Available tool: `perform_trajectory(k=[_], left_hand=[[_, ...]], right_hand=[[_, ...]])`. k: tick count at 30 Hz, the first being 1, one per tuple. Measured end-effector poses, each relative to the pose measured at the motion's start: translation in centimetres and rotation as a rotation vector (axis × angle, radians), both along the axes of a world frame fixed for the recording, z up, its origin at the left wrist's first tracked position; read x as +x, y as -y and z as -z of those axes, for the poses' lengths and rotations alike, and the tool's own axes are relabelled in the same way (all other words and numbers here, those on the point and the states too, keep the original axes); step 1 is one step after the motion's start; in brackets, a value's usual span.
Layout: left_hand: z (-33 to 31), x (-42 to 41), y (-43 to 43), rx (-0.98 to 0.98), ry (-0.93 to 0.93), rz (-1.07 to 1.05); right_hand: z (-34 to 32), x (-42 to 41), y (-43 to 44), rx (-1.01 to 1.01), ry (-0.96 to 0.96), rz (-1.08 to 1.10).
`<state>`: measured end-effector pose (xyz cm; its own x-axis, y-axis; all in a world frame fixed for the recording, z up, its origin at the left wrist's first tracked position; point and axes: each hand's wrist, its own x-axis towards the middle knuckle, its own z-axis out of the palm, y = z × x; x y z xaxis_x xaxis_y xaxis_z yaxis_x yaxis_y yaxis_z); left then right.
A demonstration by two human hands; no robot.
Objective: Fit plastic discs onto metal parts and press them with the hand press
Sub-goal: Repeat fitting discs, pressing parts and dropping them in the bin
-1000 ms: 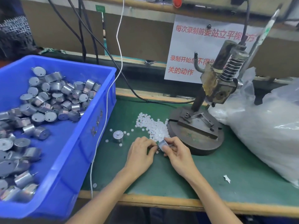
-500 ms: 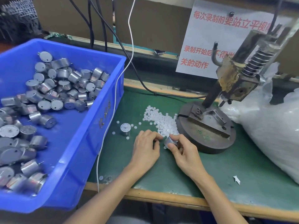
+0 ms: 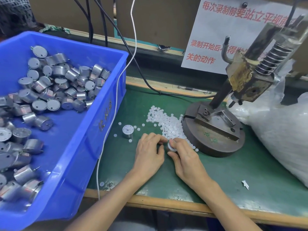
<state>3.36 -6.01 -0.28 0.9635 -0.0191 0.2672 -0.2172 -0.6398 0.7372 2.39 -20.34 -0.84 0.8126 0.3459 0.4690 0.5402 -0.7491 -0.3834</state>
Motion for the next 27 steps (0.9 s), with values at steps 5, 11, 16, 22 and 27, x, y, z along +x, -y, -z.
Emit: perform_trajectory(k=[5,11,16,22,27], left_hand=[[-0.3,-0.3,0.0,-0.018,-0.026,0.009],[-1.6,-1.1,0.8,-0.170,-0.037,0.188],[-3.4,-0.8,4.1,-0.200,0.107,0.179],[-5.1,2.5,8.6,-0.067,0.106,0.217],[-5.1,6.6,11.5,0.116,0.182,0.158]], right_hand=[[0.0,0.0,0.1,0.013,-0.045,-0.002],[-1.1,-0.4,0.2,0.737,-0.473,0.064],[-3.2,-1.1,0.8,1.677,-0.879,-0.002],[-5.6,-0.5,4.5,1.646,-0.819,0.121],[-6.3,-0.7,6.5,1.585,-0.762,0.197]])
